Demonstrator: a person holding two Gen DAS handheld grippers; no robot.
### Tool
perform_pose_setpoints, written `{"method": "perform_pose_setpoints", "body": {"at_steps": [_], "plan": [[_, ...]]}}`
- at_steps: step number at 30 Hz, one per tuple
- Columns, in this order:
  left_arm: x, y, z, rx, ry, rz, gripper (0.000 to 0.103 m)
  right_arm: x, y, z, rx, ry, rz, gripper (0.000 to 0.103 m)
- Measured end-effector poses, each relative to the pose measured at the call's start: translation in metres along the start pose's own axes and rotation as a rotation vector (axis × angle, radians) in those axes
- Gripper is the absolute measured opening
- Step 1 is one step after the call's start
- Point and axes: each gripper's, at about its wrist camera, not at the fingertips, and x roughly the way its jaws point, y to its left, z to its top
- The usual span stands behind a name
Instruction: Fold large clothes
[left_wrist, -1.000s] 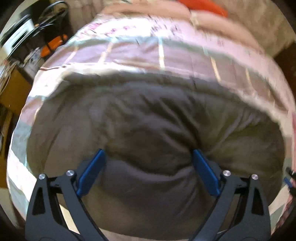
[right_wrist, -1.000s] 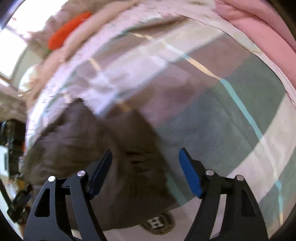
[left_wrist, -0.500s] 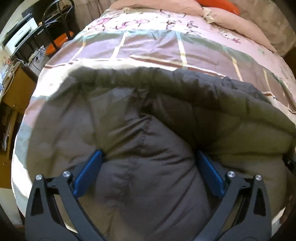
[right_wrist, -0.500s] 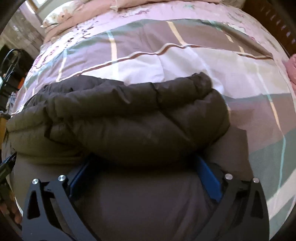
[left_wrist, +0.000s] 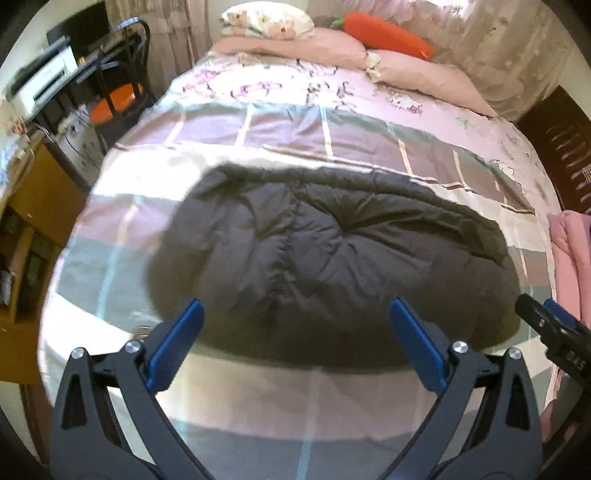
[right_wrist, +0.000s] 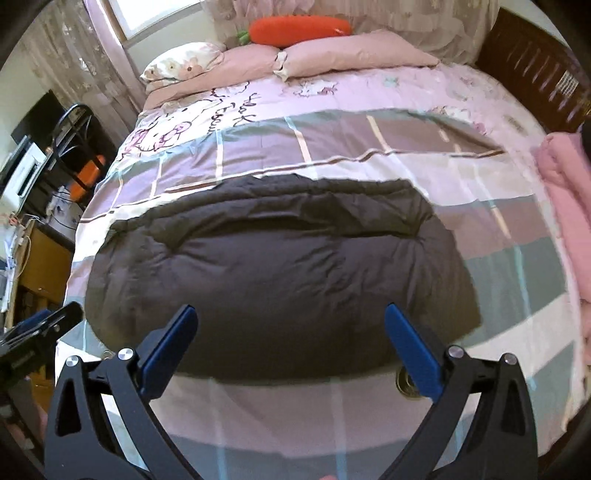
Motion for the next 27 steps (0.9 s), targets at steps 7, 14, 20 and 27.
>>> {"method": "perform_pose_setpoints", "body": {"at_steps": [7, 14, 20, 27], "plan": [[-0.094, 0.017, 0.012, -0.004, -0.031, -0.011, 0.101, -0.073, 0.032, 0.008, 0.017, 0.010, -0.006, 0.102], [-0.149, 0.010, 0.015, 0.050, -0.060, -0.045, 0.101, -0.119, 0.046, 0.012, -0.019, 0.017, 0.000, 0.102], [-0.172, 0.005, 0.017, 0.064, -0.078, -0.056, 0.101, -0.147, 0.059, 0.019, -0.051, -0.017, -0.023, 0.102], [-0.184, 0.000, 0.017, 0.084, -0.073, -0.060, 0.101, -0.157, 0.064, 0.019, -0.056, -0.008, -0.011, 0.102]]}}
